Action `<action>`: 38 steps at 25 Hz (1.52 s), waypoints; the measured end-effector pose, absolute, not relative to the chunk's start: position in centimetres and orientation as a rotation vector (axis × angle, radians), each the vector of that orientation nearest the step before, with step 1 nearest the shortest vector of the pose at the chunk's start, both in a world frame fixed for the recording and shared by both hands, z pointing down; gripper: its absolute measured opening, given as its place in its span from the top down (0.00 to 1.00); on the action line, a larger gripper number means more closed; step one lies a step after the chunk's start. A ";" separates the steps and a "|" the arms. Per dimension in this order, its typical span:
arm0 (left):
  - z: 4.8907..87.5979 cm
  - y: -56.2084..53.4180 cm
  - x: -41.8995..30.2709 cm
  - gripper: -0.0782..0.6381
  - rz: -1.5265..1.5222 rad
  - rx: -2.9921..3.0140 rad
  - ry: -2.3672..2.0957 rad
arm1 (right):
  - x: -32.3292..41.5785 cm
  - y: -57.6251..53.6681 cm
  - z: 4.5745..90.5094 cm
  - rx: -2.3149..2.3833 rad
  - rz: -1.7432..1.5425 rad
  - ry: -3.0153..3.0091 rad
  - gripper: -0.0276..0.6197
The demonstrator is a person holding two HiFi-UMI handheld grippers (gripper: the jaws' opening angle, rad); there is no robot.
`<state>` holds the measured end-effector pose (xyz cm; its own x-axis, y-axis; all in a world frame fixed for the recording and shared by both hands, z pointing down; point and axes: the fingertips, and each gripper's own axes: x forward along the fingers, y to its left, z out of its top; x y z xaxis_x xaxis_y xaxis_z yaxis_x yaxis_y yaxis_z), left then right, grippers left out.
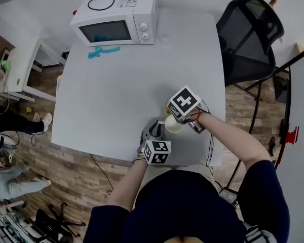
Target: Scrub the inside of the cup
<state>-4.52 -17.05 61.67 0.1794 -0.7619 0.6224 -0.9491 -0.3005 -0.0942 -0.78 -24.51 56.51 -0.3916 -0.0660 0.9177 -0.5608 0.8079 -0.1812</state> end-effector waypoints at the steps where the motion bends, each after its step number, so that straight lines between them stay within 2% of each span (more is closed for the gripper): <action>1: 61.7 -17.1 -4.5 0.83 0.838 2.139 -1.631 | -1.3 -24.3 56.5 0.454 0.554 -1.918 0.91; 9: 61.8 -17.4 -4.4 0.83 0.848 2.108 -1.653 | -4.1 -22.2 56.5 0.360 0.544 -1.918 0.91; 20: 61.7 -16.9 -4.6 0.83 0.833 2.149 -1.620 | -4.2 -22.3 56.0 0.438 0.533 -1.949 0.91; 21: 61.5 -16.9 -4.6 0.83 0.812 2.154 -1.609 | -4.1 -22.5 55.7 0.463 0.546 -1.965 0.91; 24: 60.9 -16.9 -4.9 0.70 0.750 2.178 -1.579 | -3.7 -23.3 54.9 0.558 0.641 -2.022 0.90; 30: 59.5 -16.2 -5.7 0.65 0.698 2.234 -1.555 | -2.6 -23.8 52.5 0.749 0.794 -2.135 0.90; 38: 56.4 -14.9 -7.6 0.66 0.577 2.263 -1.512 | -0.5 -22.2 47.8 1.024 0.835 -2.322 0.90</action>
